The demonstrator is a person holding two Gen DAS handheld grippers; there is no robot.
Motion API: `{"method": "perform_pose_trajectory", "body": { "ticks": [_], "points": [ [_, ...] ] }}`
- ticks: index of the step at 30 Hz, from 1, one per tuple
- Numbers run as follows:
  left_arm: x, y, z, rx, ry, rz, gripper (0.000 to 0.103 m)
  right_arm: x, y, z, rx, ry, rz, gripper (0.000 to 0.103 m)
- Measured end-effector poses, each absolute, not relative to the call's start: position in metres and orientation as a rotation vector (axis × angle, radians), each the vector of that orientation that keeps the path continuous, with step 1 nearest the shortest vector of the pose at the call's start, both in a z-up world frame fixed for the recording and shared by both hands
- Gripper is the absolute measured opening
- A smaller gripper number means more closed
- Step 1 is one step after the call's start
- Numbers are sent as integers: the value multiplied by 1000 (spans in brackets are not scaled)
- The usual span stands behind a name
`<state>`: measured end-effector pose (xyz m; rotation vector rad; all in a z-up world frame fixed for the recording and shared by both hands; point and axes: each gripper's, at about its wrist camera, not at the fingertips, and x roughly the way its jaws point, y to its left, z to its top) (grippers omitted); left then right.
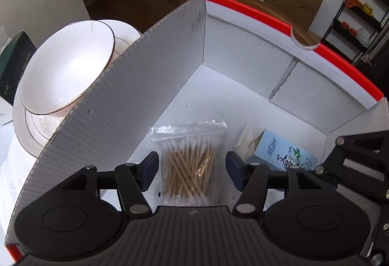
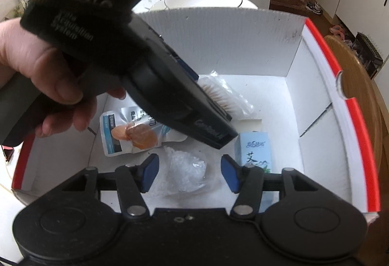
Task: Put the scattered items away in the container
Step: 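Open the left tool to drop the swab bag while the right tool releases the bead bag, then withdraw both tools from the red box back over the table items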
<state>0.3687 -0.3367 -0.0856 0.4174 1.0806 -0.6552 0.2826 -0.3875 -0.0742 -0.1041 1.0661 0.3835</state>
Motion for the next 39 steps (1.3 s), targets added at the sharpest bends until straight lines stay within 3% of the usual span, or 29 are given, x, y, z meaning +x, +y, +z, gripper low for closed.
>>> {"method": "perform_pose_trajectory", "body": {
  "ticks": [5,22,35,39],
  "points": [
    [363,-332,-75,387,1059,-657,62,272,-395,-66,-104,1034,379,62],
    [317,-304,-21,332,923,-606,62,258,-400,-24,-88,953,373,64],
    [276,-267,6,269,852,-590,62,242,-399,-14,-77,911,363,75],
    [266,-254,12,251,830,-583,68,237,-395,-12,-69,909,360,77]
  ]
}}
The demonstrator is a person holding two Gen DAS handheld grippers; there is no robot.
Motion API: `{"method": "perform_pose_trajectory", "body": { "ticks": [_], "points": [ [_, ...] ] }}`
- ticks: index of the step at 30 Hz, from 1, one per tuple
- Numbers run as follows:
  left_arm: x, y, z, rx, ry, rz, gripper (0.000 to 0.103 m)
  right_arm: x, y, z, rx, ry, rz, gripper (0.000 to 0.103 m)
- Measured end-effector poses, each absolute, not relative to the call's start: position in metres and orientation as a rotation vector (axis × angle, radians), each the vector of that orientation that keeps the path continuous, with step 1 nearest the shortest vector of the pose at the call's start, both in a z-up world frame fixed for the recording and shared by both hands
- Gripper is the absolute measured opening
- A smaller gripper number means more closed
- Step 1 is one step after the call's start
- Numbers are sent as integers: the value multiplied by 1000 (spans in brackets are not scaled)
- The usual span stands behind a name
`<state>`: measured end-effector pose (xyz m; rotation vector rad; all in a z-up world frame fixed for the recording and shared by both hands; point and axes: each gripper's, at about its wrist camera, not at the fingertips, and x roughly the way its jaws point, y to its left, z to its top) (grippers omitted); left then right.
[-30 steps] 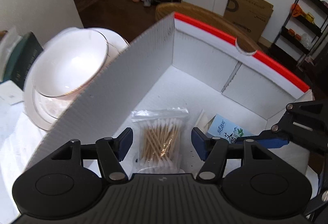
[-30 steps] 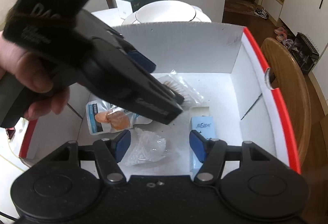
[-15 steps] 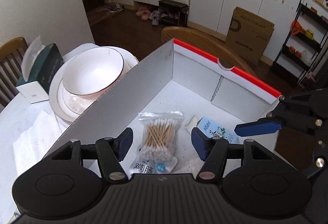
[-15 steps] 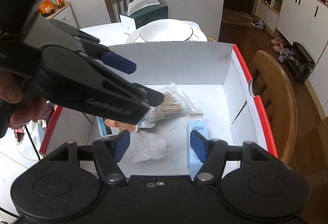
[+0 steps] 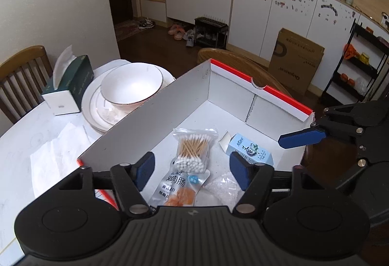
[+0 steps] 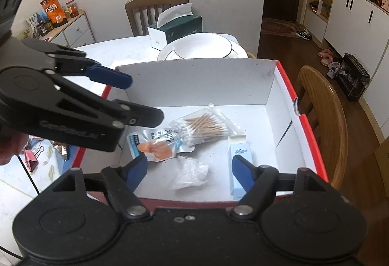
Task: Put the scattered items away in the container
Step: 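Withdraw both tools from the red box back over the table items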
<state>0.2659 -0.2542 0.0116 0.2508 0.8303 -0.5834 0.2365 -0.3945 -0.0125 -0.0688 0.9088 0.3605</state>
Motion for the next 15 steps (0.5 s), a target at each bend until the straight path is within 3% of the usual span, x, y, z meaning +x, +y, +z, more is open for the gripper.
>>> {"method": "perform_pose_trajectory", "body": {
  "ticks": [15],
  "points": [
    [236,-206,23,192,782,-571,73,217,-371,-2,-28,875,322,89]
  ]
}}
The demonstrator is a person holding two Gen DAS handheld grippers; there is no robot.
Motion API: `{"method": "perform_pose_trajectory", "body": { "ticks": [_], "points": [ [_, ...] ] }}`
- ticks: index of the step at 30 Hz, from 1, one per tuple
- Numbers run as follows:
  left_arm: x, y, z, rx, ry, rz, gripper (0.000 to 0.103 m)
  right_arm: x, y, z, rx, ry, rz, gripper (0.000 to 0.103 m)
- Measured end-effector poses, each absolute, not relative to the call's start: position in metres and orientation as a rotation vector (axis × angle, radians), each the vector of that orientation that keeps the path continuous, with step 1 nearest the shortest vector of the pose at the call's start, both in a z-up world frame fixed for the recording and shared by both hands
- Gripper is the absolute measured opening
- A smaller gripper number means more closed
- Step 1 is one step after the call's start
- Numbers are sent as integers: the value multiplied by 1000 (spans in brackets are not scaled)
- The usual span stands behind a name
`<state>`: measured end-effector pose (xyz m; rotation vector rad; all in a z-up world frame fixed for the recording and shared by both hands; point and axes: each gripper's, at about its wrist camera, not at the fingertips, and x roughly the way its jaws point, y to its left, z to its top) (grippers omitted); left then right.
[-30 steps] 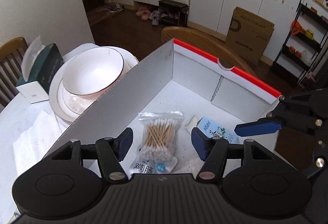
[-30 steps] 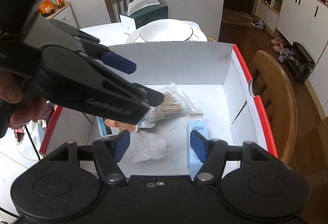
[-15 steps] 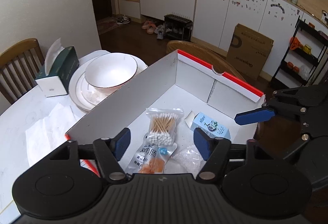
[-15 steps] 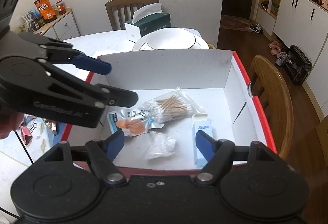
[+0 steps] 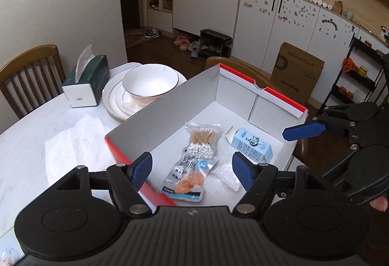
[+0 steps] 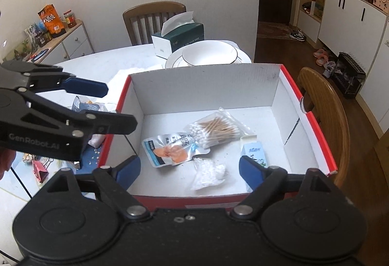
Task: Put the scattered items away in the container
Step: 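Withdraw both tools from the red box back over the table items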
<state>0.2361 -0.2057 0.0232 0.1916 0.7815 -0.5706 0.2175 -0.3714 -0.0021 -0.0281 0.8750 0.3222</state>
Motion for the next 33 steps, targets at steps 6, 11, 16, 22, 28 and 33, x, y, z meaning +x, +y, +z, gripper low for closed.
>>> {"method": "perform_pose_trajectory", "body": {
  "ticks": [6,11,16,22,28,33],
  "points": [
    [224,-180,27,171,769,-550,83,208,-351,1,-23,863,312,90],
    [213,-157,28,148,762,-537,87,197,-328,4,-34,853,315,92],
    [202,-132,28,135,753,-526,98,185,-304,6,-42,837,307,93],
    [188,-101,29,134,720,-502,103,174,-273,7,-39,835,317,94],
    [180,-66,29,112,720,-471,103,166,-239,6,-43,835,334,94],
    [176,-34,27,91,723,-435,103,162,-207,1,-59,841,352,94]
  ]
}}
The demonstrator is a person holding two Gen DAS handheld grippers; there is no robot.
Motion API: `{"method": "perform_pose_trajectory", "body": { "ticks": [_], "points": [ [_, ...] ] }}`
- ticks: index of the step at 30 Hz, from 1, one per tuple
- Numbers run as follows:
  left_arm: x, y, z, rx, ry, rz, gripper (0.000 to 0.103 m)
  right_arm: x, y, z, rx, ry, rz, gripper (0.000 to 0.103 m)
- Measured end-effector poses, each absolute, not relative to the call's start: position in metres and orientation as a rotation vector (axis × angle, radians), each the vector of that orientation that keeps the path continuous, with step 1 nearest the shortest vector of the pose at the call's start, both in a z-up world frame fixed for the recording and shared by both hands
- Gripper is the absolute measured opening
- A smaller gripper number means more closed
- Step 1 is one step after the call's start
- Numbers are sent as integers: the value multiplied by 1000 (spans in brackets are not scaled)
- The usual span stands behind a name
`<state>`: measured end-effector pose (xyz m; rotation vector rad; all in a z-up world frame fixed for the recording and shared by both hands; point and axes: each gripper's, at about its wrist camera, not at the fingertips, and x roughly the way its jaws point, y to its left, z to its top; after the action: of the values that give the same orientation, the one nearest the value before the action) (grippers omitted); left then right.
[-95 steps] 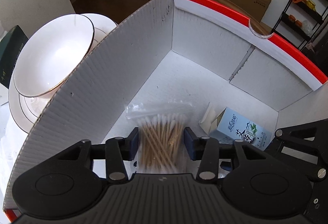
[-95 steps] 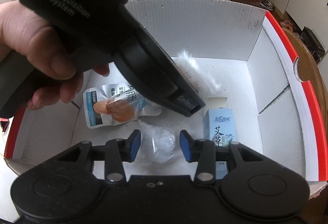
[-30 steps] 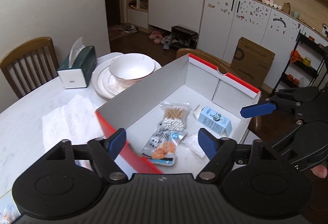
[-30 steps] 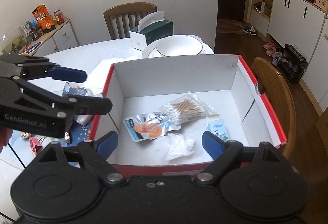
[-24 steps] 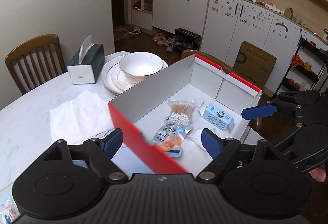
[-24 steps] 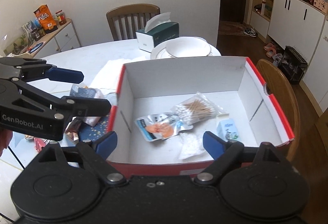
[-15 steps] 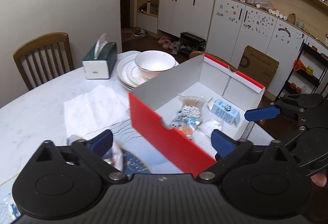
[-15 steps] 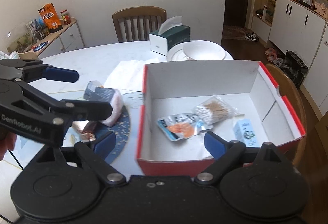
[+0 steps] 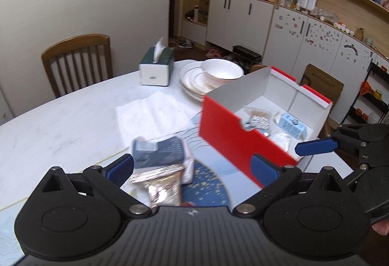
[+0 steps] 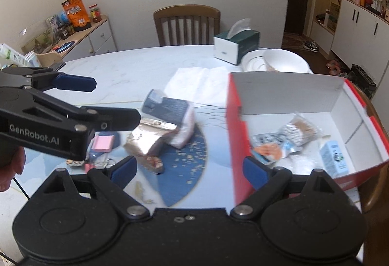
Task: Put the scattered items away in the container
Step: 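Withdraw both tools from the red box back over the table items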
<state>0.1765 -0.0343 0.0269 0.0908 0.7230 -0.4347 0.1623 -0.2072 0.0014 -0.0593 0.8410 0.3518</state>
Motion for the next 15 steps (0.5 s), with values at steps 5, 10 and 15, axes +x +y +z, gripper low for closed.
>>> {"method": "perform_pose_trajectory", "body": {
  "ticks": [5,10,15],
  "points": [
    [172,-4,21,86,718,-387,103,162,-180,-5,-59,849,364,94],
    [173,28,11,101,719,-313,103,167,-158,-15,-62,853,355,94],
    [176,59,1,113,725,-232,103,172,-138,-23,-75,859,343,94]
  ]
}}
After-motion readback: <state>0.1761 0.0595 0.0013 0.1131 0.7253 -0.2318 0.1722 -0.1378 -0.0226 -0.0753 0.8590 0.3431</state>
